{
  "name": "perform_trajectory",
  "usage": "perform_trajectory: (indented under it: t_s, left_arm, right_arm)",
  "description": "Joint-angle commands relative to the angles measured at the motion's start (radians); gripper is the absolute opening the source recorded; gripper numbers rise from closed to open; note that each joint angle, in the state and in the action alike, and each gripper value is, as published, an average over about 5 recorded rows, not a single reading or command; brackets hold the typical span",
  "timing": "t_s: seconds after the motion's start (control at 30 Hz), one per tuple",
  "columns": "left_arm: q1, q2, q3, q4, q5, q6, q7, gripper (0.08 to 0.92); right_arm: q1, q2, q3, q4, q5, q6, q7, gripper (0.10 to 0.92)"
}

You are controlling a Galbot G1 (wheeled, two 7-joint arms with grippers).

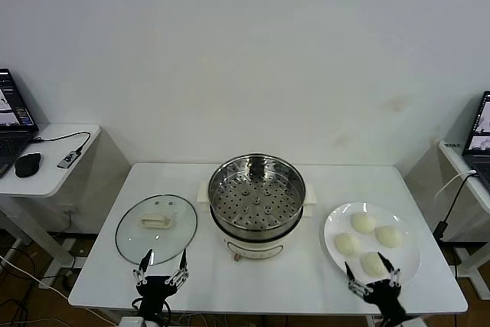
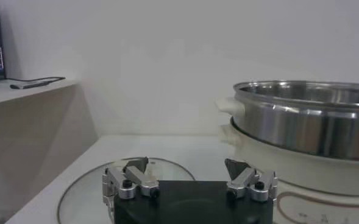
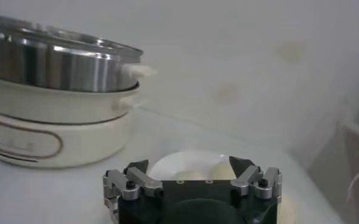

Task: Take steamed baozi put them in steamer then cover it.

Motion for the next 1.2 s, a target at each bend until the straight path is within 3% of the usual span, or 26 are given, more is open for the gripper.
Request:
perform_trajectory:
  t_s: [0.03, 0.4, 0.63, 0.83, 1.2]
  left_arm:
    - [0.001, 0.005, 0.007, -0.016, 0.023, 0.048, -0.003, 0.823]
    - [-0.002, 0.004, 0.002, -0.014, 0.064, 0.055, 0.0, 0.823]
    - [0.0, -0.004, 0.001, -0.012, 0.082, 0.053, -0.001, 0.823]
    - [-0.001, -0.008, -0.003, -0.009, 0.091, 0.052, -0.004, 0.823]
    - [-0.001, -0.011, -0.015, 0.002, 0.107, 0.047, -0.005, 0.823]
  right_arm:
    - [0.141, -0.225, 0.074, -0.026, -0.199, -0.117, -0.166, 0.823]
    - [0.375, -0.605, -0.05, -0.217, -0.292, -0.158, -0.554, 0.823]
    - [0.592, -0.745, -0.32, -0.338, -0.245, -0.122, -0.737, 0.823]
    - [0.892, -0.764, -0.659, -0.45, -0.207, -0.081, -0.81, 0.823]
    - [1.359, -0.647, -1.156, -0.629, -0.165, -0.046, -0.852, 0.823]
